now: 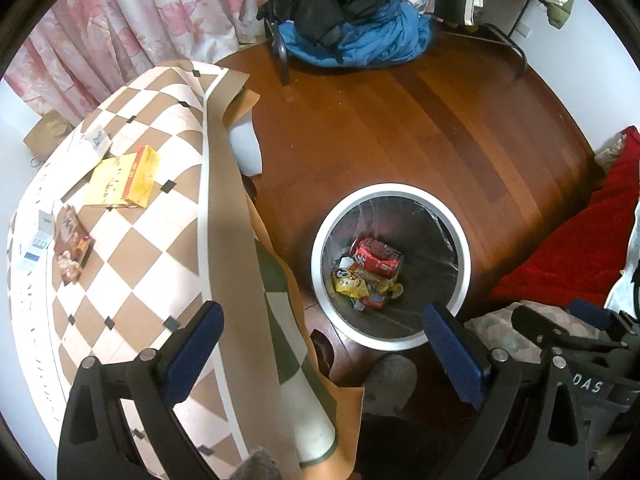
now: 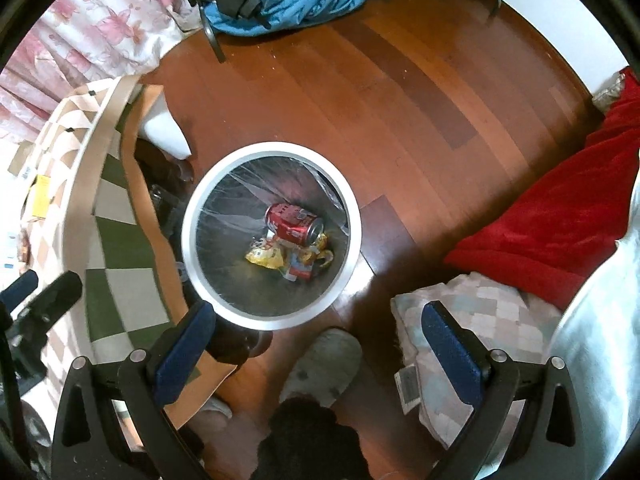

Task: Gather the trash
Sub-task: 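Move both tools back toward the remaining items on the table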

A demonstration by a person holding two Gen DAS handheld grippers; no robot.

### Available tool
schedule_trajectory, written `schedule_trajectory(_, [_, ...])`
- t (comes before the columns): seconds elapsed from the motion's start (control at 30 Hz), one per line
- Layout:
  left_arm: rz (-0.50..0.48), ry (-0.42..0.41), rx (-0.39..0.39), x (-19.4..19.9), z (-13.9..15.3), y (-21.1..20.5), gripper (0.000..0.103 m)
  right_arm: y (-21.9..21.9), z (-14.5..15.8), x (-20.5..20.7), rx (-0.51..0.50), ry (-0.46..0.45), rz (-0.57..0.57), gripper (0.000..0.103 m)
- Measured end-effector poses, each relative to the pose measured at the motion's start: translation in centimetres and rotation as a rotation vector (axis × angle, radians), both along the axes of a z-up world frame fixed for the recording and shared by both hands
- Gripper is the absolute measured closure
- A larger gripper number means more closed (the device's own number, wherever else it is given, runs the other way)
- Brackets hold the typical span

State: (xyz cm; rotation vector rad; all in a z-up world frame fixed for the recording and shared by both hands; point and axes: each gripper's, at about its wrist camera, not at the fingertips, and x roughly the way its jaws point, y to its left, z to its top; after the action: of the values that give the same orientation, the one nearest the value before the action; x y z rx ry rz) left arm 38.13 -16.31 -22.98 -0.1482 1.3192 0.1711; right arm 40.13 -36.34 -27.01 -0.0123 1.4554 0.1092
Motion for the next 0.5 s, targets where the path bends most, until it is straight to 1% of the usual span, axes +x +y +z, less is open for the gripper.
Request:
schedule_trajectory(0.27, [0.006, -0.064, 0.012, -2.4, 3.4, -0.3, 0.001, 0.2, 4.7, -2.0, 0.010, -0.064, 0.014, 0.000])
schedule_trajectory(0.5, [0.049, -0.151, 0.027, -4.7, 8.4, 0.5, 0.001, 0.6, 10.0, -4.3, 0.049, -0.137, 0.031, 0.000])
